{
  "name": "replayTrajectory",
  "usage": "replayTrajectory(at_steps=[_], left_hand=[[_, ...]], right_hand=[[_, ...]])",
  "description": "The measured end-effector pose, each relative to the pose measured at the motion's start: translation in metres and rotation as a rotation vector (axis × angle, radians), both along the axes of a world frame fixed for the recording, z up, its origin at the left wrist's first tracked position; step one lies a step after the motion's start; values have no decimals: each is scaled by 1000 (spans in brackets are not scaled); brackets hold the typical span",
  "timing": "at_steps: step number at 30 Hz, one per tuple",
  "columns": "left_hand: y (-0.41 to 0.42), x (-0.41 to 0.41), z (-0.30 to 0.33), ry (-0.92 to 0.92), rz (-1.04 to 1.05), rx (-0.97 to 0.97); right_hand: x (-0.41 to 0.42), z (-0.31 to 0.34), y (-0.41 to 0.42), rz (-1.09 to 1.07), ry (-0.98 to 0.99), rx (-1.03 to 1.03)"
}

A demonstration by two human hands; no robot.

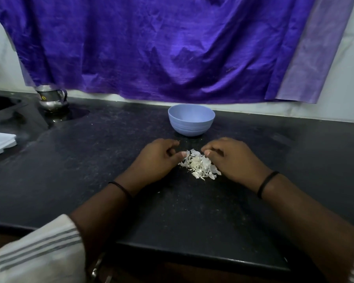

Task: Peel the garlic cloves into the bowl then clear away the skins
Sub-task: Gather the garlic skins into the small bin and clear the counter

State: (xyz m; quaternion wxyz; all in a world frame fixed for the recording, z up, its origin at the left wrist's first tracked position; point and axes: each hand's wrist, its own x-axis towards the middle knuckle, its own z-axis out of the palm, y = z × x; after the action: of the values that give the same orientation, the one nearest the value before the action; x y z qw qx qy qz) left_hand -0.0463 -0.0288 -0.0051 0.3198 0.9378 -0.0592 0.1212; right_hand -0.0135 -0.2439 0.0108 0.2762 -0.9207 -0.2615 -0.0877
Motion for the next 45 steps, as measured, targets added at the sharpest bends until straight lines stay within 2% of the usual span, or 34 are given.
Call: replayTrajectory(at_steps=[3, 6, 9, 12, 15, 21, 24, 32, 36, 45], left_hand=[[6, 3, 10, 179, -92, 152], [2, 10, 15, 267, -148, 243], [-6, 22, 23, 316, -187, 302], [-16, 32, 30, 323, -232, 361], [-21, 37, 31, 334, -245, 399], [-24, 38, 34, 319, -259, 407], [-22, 33, 30, 249, -247, 357], [-20, 20, 16, 45, -166, 300], [-21, 15, 14, 61, -136, 216], [-24, 4, 36, 108, -128, 213]], right_hand=[[-10, 7, -4, -48, 152, -208], [-16, 12, 3, -84, 210, -366], [-13, 17, 9, -127, 297, -399], [-5, 18, 16, -128, 379, -330], [4, 20, 26, -106, 373, -323], [10, 39, 43, 6, 322, -574], [7, 39, 47, 47, 253, -607], [-5, 27, 49, 72, 95, -497], [-6, 22, 45, 37, 51, -400], [-9, 29, 32, -32, 369, -16]])
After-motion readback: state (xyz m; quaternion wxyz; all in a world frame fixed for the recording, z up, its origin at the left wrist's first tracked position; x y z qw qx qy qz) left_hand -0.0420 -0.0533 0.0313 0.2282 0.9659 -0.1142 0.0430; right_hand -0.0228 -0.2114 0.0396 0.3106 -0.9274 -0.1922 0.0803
